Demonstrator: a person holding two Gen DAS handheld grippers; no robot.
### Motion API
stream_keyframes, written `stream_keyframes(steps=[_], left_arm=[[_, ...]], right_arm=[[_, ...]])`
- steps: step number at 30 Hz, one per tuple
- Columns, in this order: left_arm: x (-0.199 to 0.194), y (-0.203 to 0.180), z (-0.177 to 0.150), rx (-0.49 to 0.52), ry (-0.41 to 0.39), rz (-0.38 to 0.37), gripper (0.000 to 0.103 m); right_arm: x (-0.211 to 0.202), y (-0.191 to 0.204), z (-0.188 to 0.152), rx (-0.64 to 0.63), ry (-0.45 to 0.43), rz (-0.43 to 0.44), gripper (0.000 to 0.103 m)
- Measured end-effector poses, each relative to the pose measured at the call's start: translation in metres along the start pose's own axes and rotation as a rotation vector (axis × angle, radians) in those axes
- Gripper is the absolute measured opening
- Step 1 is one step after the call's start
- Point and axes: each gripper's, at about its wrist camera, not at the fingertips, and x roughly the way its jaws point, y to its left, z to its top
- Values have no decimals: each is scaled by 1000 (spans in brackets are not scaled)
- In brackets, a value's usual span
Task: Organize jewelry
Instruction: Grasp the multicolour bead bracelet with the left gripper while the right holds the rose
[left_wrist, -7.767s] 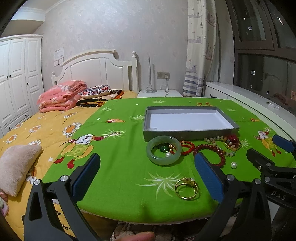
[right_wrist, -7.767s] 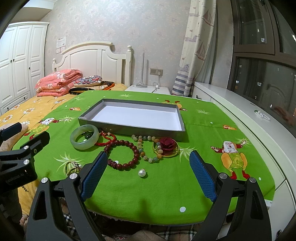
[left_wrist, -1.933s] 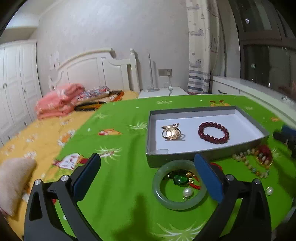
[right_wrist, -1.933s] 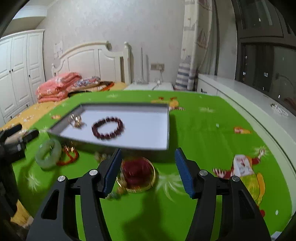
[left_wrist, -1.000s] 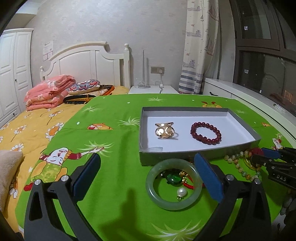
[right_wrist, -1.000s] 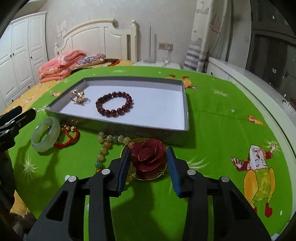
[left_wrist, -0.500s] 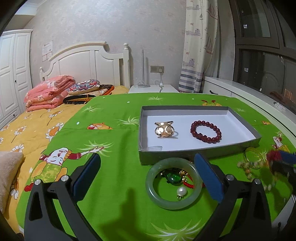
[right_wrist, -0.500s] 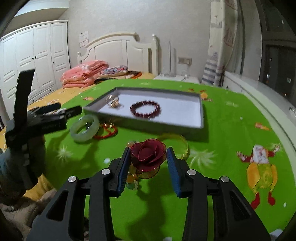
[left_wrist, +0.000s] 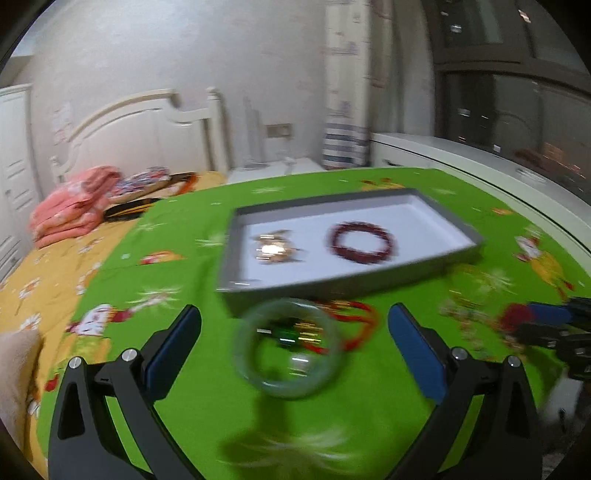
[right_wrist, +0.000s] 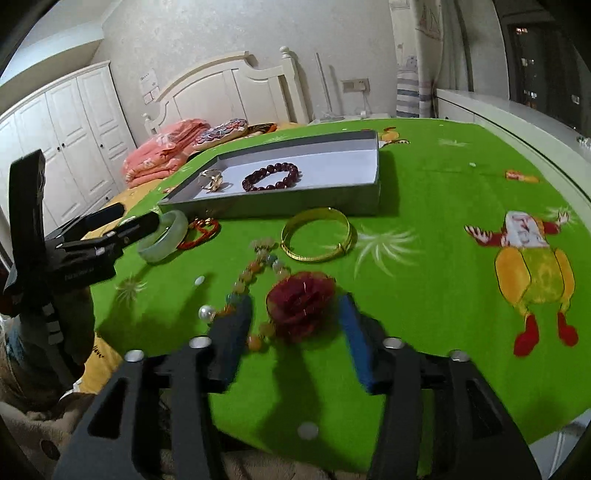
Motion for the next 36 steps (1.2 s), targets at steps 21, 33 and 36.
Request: stream_keyframes(steps=[21, 33, 36], left_arm=[[-4, -71, -19, 159, 81, -185, 98], [35, -100, -13, 137, 217, -204, 67], [42, -95, -13, 97, 229, -190, 62]], right_arm=[[19, 17, 2, -161, -18, -158, 38], [-12, -17, 8, -35, -102, -174, 38], [-9, -17, 7, -30, -100, -165, 38]])
